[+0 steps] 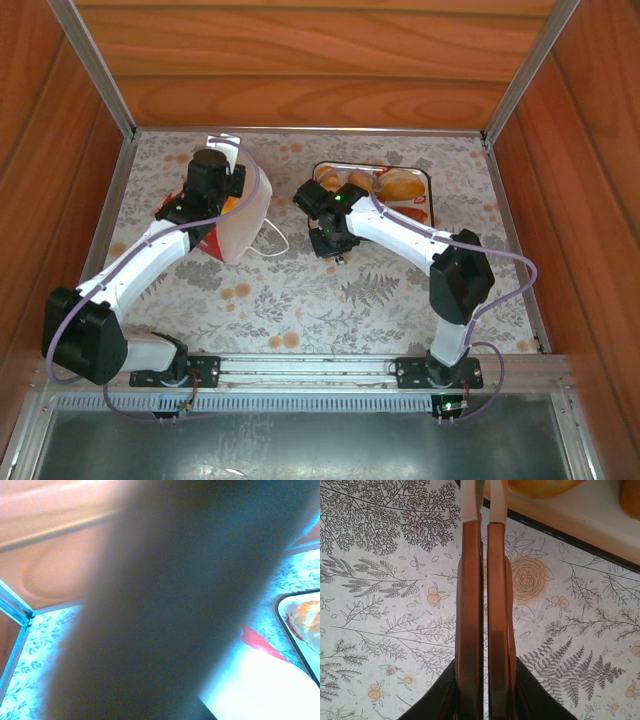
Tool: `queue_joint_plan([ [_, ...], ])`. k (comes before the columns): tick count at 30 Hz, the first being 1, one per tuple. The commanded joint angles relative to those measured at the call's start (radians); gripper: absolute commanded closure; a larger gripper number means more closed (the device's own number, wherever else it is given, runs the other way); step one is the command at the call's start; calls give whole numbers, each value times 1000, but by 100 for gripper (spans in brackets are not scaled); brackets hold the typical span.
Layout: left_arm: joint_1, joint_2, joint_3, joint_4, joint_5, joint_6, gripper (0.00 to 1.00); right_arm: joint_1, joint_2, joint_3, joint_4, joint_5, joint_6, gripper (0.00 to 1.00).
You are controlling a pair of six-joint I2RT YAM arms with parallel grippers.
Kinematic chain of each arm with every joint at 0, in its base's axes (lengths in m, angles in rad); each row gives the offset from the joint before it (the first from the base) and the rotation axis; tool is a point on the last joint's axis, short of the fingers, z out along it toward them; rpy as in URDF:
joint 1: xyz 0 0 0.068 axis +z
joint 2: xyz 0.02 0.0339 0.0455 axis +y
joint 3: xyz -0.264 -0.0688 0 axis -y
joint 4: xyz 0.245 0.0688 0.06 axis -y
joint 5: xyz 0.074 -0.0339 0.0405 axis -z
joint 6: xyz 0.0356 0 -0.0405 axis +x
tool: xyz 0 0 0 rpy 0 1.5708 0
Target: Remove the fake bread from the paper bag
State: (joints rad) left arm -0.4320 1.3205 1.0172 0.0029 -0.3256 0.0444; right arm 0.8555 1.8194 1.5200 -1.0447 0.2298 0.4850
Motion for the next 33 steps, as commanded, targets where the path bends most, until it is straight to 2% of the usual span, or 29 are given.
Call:
queue_joint_plan([
  [1,7,-44,-16,5,75,43,100,-9,-51,21,-11,-20,17,96],
  [8,7,-33,-29,3,155,109,100,-11,-212,14,-44,-44,73,94],
  [11,6,-23,-26,3,175,110,100,-10,-292,-2,-12,-118,82,92],
  [15,6,-11,-14,6,177,85,100,-7,-382,-51,117,-262,104,88],
  [18,5,6,3,4,173,54,100,14,-376,-38,165,-327,111,86],
  [26,-4,50,41,5,137,-21,100,79,-266,64,197,-374,84,81],
  [33,-25,70,59,6,123,-20,100,101,-235,117,210,-359,73,77],
])
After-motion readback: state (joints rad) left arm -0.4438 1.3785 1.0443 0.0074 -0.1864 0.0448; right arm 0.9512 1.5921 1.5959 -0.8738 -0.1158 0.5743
